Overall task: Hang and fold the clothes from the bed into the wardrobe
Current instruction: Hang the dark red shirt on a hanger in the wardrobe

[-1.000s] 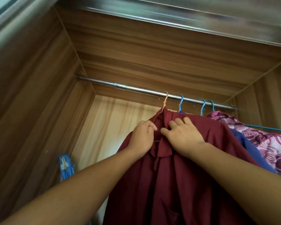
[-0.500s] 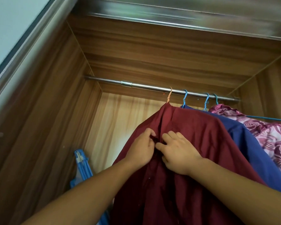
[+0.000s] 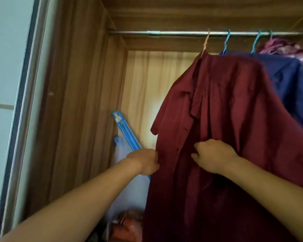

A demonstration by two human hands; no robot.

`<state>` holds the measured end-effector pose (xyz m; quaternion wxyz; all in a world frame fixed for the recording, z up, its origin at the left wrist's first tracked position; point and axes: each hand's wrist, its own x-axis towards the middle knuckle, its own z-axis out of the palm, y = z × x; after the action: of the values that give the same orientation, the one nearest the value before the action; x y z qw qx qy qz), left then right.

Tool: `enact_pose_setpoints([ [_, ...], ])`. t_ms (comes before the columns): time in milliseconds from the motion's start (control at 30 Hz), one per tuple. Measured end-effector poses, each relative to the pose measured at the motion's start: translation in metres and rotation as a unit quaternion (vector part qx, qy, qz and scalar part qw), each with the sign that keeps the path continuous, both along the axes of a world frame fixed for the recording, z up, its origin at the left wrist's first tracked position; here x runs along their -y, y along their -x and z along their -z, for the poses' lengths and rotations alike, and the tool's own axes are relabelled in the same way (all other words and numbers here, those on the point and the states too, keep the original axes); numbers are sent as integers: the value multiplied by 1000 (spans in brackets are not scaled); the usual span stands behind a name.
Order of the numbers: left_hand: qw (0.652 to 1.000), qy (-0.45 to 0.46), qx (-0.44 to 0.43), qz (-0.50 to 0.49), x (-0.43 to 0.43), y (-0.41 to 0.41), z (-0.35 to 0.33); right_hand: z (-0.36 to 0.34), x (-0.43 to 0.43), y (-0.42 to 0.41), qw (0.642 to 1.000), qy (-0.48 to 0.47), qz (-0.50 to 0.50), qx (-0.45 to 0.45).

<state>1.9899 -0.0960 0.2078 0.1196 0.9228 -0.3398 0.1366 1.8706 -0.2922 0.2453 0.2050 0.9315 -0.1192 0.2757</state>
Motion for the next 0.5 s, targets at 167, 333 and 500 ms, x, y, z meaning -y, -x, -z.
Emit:
enact_pose_setpoints([
  [167, 997, -30, -59, -43, -31, 24, 68, 63, -15, 8, 999, 33, -20, 8],
  [333, 990, -48, -79, -104, -72, 58, 126, 105, -32, 6, 991, -6, -118, -59],
  [500, 980, 3, -139, -144, -127, 104, 169, 132, -75, -11, 975, -29, -186, -119],
])
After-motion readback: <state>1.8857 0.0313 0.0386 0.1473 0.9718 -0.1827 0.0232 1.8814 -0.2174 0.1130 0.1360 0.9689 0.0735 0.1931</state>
